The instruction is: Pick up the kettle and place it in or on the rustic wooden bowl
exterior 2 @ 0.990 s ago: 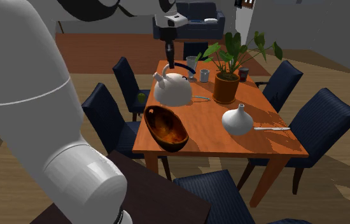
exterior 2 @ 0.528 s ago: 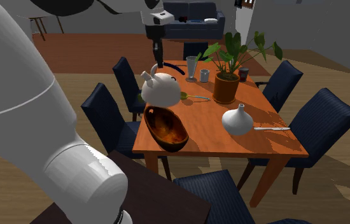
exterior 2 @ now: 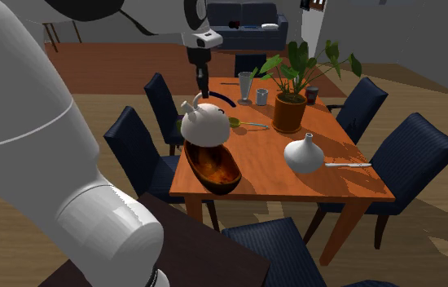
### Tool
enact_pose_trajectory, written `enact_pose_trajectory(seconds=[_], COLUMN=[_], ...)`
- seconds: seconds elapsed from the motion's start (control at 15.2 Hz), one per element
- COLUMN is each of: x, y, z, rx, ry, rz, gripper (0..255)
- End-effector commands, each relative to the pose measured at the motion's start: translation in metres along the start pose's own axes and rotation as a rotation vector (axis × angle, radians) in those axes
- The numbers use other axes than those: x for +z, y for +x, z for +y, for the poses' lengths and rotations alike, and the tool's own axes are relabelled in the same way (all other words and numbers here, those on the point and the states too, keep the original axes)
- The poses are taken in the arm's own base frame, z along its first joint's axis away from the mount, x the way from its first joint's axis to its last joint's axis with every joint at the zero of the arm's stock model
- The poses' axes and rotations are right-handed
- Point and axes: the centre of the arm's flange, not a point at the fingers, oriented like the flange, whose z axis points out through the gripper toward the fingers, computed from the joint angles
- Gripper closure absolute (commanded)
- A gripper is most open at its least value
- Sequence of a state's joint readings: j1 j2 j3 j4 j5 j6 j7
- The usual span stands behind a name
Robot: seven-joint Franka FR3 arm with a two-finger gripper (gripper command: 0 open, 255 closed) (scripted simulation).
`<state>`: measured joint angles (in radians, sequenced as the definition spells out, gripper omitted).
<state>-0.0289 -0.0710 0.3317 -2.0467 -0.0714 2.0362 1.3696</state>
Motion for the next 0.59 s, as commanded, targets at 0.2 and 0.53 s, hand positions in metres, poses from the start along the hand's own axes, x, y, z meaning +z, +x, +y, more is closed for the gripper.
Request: enact_pose_trajectory(seconds=[0.2, 0.53], x=[0.025, 0.052], y=[-0.002, -0.004], z=[0.000, 0.001], rx=[0.000, 0.000], ry=[0.002, 0.002], rz=[0.001, 0.001], gripper=[255, 255])
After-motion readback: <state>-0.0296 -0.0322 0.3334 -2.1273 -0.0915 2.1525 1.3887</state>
